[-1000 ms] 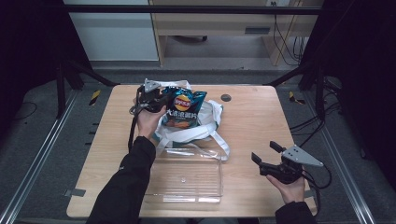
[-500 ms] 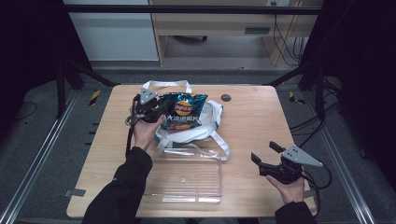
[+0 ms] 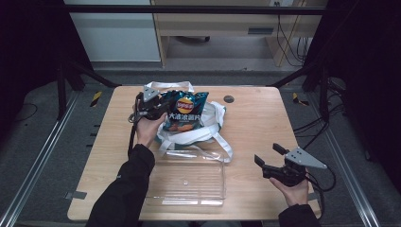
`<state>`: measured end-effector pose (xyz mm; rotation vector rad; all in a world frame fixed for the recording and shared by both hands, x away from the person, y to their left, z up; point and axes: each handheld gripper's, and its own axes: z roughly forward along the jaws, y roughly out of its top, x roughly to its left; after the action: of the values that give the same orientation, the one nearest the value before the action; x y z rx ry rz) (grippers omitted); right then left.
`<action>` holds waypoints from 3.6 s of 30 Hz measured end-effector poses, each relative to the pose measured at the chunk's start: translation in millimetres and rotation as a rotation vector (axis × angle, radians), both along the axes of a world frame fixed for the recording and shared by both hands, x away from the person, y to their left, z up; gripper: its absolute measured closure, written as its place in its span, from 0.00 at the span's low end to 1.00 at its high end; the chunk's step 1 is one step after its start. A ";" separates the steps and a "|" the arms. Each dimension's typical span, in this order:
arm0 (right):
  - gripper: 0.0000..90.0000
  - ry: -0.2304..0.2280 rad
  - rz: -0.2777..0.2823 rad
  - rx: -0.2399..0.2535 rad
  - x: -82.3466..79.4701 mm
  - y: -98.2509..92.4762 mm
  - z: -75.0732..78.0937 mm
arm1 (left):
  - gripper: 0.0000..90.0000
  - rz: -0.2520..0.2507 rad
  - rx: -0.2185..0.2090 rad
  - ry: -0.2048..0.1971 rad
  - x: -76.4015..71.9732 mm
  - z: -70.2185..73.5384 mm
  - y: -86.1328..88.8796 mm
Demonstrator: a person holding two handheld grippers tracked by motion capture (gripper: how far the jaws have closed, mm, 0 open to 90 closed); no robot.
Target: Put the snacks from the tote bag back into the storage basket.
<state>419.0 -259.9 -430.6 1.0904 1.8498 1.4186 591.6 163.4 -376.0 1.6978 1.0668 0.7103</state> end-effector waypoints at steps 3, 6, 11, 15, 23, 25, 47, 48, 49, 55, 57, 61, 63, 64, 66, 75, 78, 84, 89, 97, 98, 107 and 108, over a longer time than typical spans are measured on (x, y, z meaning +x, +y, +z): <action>0.18 0.000 0.000 0.000 0.0 0.2 -0.1 | 0.93 0.018 0.008 0.011 -1.8 0.3 -3.6; 0.18 -0.001 0.000 0.000 -0.3 0.0 0.3 | 0.97 0.031 0.013 0.014 -3.4 0.6 -7.5; 0.18 -0.001 0.000 -0.001 -0.2 0.1 0.1 | 0.99 0.042 -0.028 0.028 -5.9 2.5 -9.3; 0.18 -0.001 0.000 -0.001 -0.2 -0.1 0.2 | 0.99 0.051 -0.039 0.012 -8.5 2.8 -10.9; 0.18 0.000 -0.002 0.000 -0.1 -0.4 -0.1 | 1.00 0.069 -0.054 -0.019 -13.4 7.5 -15.6; 0.18 0.000 -0.001 -0.001 -0.2 -0.6 -0.1 | 1.00 0.072 -0.066 -0.026 -14.9 9.0 -15.9; 0.18 -0.011 -0.008 0.011 -0.8 -2.2 0.7 | 1.00 0.041 -0.148 -0.161 -54.3 63.4 -10.2; 0.18 -0.012 -0.009 0.010 -0.9 -2.2 0.8 | 1.00 0.036 -0.152 -0.166 -57.4 65.9 -8.9; 0.18 -0.014 -0.010 0.010 -0.9 -2.3 0.9 | 1.00 0.033 -0.153 -0.168 -59.3 67.3 -8.0; 0.18 -0.020 -0.014 0.010 -1.3 -2.4 1.2 | 1.00 0.009 -0.164 -0.191 -77.6 79.5 -1.7; 0.18 -0.025 -0.016 0.005 -0.8 -2.6 1.0 | 1.00 -0.003 -0.169 -0.200 -84.6 83.9 0.3; 0.18 -0.019 -0.017 -0.001 -1.2 -1.9 0.8 | 1.00 -0.018 -0.167 -0.215 -99.2 90.6 3.3; 0.18 -0.021 -0.019 -0.004 -1.2 -1.9 0.6 | 1.00 -0.022 -0.173 -0.217 -106.1 92.2 5.0; 0.18 -0.020 -0.020 -0.004 -1.4 -2.1 0.7 | 1.00 -0.022 -0.174 -0.217 -109.3 92.6 5.8; 0.18 -0.022 -0.021 -0.007 -1.3 -2.2 0.6 | 1.00 -0.026 -0.181 -0.211 -115.2 92.7 7.9; 0.17 -0.018 -0.026 -0.016 -1.2 -2.4 -1.0 | 1.00 -0.053 -0.211 -0.196 -136.2 86.1 12.7; 0.17 -0.016 -0.025 -0.020 -1.3 -2.2 -1.4 | 1.00 -0.061 -0.210 -0.202 -143.8 85.6 12.6; 0.17 -0.016 -0.024 -0.018 -1.8 -2.0 -1.4 | 1.00 -0.075 -0.213 -0.218 -161.3 86.0 12.6; 0.17 -0.017 -0.027 -0.020 -2.1 -2.2 -1.3 | 1.00 -0.088 -0.223 -0.221 -171.4 86.9 14.2; 0.17 -0.020 -0.029 -0.020 -2.6 -2.4 -1.1 | 1.00 -0.113 -0.230 -0.227 -185.5 87.4 14.1; 0.17 -0.020 -0.029 -0.020 -2.7 -2.4 -1.1 | 1.00 -0.116 -0.234 -0.229 -187.3 87.4 14.1; 0.17 -0.021 -0.031 -0.014 -4.1 -2.0 -0.6 | 1.00 -0.132 -0.223 -0.227 -203.1 77.8 15.0; 0.17 -0.022 -0.030 -0.018 -4.1 -2.1 -0.6 | 1.00 -0.133 -0.220 -0.224 -204.6 76.8 15.5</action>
<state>414.9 -262.1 -431.2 1.0849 1.8199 1.3889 387.0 178.9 -299.2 1.4490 0.8352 0.6547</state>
